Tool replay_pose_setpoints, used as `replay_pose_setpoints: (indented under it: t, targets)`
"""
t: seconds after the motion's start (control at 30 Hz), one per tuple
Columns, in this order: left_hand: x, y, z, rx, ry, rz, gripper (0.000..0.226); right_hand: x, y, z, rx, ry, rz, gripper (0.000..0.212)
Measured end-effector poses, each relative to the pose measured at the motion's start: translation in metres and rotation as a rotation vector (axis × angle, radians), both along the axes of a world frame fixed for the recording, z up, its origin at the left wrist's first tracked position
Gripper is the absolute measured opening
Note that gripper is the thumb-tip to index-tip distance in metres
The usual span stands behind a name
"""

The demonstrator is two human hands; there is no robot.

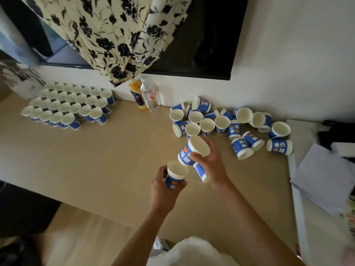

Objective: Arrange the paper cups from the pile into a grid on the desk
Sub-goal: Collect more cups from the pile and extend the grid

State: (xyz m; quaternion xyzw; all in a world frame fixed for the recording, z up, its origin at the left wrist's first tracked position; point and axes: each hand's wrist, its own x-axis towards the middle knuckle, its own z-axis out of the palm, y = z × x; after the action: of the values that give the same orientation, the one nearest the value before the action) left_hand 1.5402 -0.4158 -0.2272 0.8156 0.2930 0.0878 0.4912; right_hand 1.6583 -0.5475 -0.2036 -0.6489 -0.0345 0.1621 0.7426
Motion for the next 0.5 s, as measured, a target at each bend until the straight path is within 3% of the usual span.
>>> replay_pose_setpoints:
  t: [0.1, 0.17, 0.37, 0.5]
  targets:
    - [-0.009, 0.010, -0.001, -0.018, -0.010, 0.059, 0.057, 0.006, -0.007, 0.001, -0.053, -0.054, -0.089, 0.046]
    - [-0.013, 0.017, -0.003, -0.026, -0.014, 0.080, 0.056, 0.006, -0.012, -0.002, -0.077, -0.064, -0.153, 0.041]
    - [-0.037, 0.052, -0.002, -0.048, -0.031, 0.123, 0.058, -0.015, -0.006, -0.017, -0.112, -0.017, -0.209, 0.057]
    - [-0.062, 0.089, 0.005, -0.065, -0.061, 0.139, 0.055, -0.044, 0.024, -0.021, -0.125, -0.020, -0.198, 0.052]
